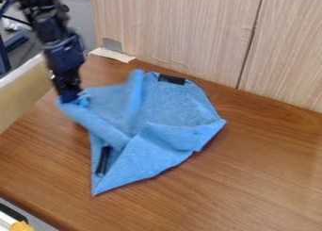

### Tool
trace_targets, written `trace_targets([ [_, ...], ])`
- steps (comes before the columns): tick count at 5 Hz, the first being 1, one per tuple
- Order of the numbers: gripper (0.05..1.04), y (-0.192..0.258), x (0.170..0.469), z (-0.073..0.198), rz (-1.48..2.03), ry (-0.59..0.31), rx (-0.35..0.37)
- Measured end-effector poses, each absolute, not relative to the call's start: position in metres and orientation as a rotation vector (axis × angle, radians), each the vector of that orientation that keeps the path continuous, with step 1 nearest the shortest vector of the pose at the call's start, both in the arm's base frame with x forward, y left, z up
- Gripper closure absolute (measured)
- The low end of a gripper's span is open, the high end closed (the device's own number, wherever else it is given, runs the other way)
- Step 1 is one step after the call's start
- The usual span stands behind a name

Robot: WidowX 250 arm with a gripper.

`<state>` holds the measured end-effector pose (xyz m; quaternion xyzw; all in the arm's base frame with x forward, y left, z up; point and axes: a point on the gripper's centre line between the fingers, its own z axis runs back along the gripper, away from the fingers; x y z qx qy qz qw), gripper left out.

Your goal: Unfold the cloth from right to left

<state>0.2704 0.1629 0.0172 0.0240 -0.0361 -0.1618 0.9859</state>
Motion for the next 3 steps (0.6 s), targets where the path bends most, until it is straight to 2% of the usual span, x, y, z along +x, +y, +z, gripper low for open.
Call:
trace_targets([
  [1, 1.007, 0.164, 0.258, 0.007, -0.288, -0.063, 0.041],
  [2, 0.856, 0.165, 0.243, -0.015, -0.229, -0.009, -0.003],
  [3, 0.594, 0.167, 0.242, -0.015, -0.212, -0.001, 0.006],
])
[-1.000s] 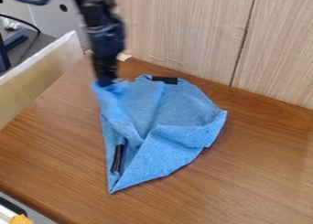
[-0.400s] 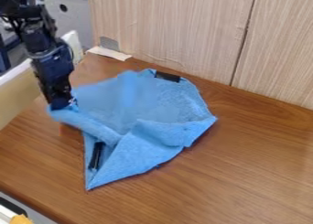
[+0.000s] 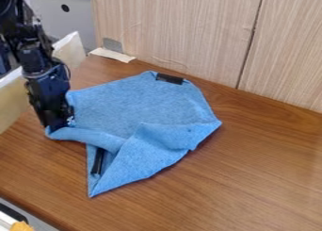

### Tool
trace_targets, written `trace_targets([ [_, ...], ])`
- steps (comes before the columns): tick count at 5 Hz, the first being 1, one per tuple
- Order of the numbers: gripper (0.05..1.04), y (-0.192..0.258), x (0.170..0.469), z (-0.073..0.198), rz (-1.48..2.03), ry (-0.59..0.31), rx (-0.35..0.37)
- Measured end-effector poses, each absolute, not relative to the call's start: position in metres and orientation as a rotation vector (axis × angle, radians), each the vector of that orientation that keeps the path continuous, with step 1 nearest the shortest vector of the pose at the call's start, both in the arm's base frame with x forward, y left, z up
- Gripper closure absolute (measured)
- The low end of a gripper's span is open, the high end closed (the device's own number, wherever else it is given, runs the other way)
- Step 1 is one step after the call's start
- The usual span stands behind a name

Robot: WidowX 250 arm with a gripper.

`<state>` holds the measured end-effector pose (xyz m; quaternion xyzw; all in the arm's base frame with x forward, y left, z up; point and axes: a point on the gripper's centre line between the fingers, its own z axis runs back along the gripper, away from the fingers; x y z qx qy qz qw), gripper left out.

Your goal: Unfold the cloth from right to left

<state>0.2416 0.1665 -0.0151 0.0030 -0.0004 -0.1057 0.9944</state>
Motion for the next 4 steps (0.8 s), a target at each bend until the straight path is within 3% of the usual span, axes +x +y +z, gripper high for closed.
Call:
trace_targets([
  [1, 0.282, 0.166, 0.241, -0.015, -0.207, 0.006, 0.004],
  [2, 0.077, 0.162, 0.242, -0.015, -0.215, 0.015, 0.004],
  [4, 0.083, 0.156, 0.249, 0.006, -0.272, 0.015, 0.065],
])
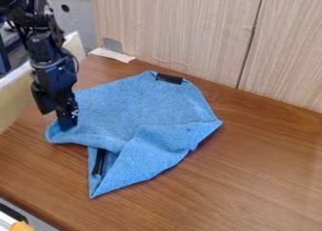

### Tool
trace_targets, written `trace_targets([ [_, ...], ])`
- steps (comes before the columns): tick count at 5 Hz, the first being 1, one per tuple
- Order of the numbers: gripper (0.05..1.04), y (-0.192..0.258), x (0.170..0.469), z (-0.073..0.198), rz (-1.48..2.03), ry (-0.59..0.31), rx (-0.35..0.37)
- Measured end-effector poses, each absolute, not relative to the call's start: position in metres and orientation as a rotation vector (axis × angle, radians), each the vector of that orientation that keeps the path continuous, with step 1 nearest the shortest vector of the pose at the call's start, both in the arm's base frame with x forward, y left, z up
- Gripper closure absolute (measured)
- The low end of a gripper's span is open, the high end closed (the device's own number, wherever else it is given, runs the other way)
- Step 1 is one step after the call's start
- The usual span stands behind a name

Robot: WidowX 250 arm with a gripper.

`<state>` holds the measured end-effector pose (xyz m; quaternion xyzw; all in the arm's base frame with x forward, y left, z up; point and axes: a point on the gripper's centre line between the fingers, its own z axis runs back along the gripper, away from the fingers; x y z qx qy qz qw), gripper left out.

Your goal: Unfold the cloth from right to left

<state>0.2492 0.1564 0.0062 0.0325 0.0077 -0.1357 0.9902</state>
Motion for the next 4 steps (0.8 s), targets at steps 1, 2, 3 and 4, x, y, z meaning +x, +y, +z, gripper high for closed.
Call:
trace_targets([
  [1, 0.083, 0.152, 0.253, 0.026, -0.298, -0.005, 0.088],
  [2, 0.083, 0.146, 0.259, 0.057, -0.332, -0.052, 0.109],
  [3, 0.083, 0.138, 0.267, 0.083, -0.384, -0.097, 0.138],
  [4, 0.083, 0.138, 0.267, 0.084, -0.388, -0.099, 0.140],
])
